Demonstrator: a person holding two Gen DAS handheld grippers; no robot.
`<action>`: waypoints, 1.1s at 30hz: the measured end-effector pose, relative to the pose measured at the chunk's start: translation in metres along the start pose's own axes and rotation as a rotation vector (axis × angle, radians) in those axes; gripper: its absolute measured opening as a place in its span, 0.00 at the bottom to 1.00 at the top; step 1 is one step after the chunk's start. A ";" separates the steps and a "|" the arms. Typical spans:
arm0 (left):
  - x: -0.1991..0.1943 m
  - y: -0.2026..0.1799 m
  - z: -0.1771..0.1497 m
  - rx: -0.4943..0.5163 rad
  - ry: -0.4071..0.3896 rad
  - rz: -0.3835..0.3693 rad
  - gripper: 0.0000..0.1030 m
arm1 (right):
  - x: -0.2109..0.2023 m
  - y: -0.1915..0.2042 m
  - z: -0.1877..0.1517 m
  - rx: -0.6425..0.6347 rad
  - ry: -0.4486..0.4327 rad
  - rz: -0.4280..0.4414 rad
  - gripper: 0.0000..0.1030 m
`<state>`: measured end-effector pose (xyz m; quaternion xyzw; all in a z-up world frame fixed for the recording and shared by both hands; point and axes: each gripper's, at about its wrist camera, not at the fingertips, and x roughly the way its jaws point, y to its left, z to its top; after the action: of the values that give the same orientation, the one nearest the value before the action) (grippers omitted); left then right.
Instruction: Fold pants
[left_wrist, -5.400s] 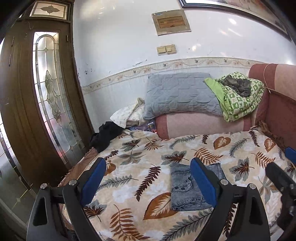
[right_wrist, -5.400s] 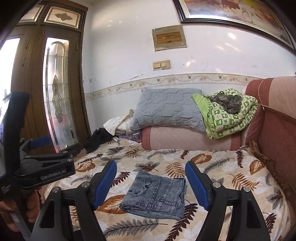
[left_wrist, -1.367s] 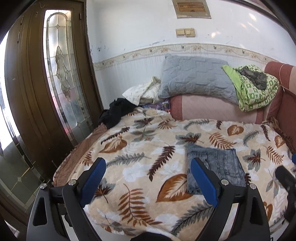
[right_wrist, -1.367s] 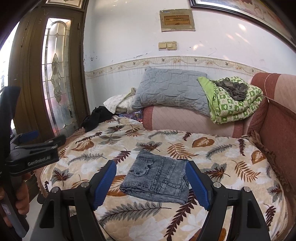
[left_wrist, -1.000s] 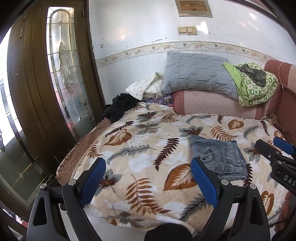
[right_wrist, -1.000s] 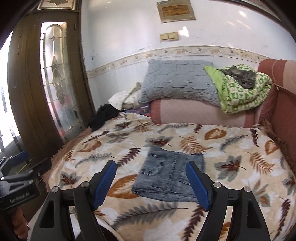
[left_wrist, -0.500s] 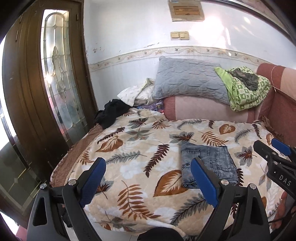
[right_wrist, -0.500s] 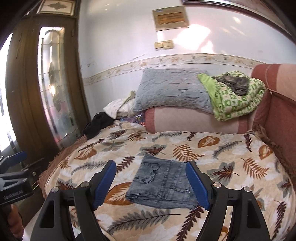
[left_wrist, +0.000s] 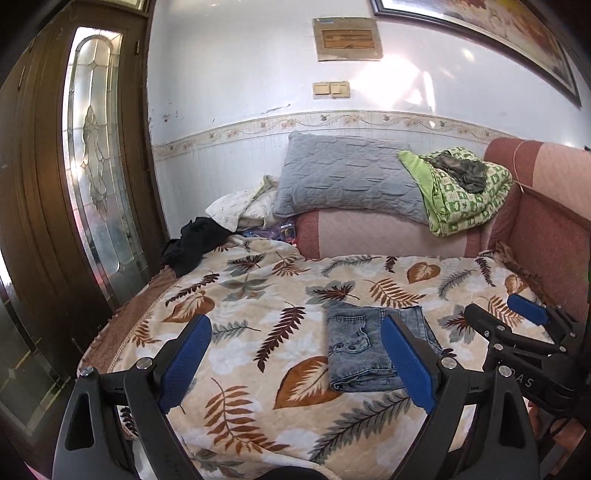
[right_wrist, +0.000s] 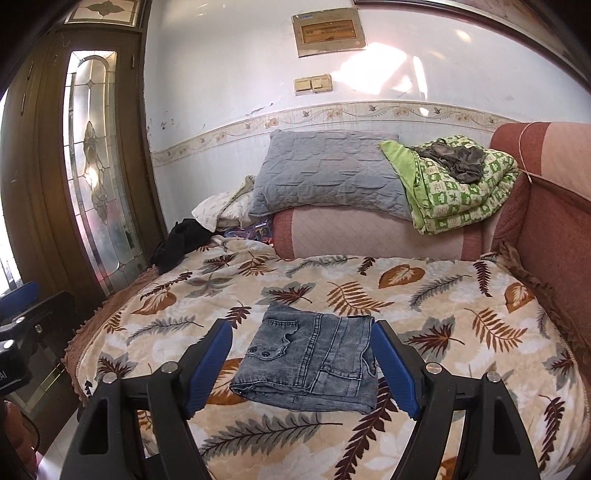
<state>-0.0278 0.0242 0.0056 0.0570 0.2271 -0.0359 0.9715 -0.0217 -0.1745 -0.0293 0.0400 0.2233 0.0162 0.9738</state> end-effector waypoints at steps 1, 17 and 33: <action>0.000 -0.001 -0.001 0.010 -0.003 0.007 0.90 | 0.000 0.001 0.000 -0.002 0.000 -0.001 0.78; 0.041 0.018 -0.012 -0.030 0.068 0.095 0.90 | -0.023 0.006 -0.004 -0.070 -0.038 -0.048 0.78; 0.043 0.014 -0.014 -0.015 0.071 0.095 0.90 | -0.018 0.007 -0.011 -0.051 -0.014 -0.011 0.78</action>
<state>0.0057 0.0382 -0.0246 0.0614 0.2588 0.0140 0.9639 -0.0427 -0.1674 -0.0303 0.0140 0.2164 0.0161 0.9761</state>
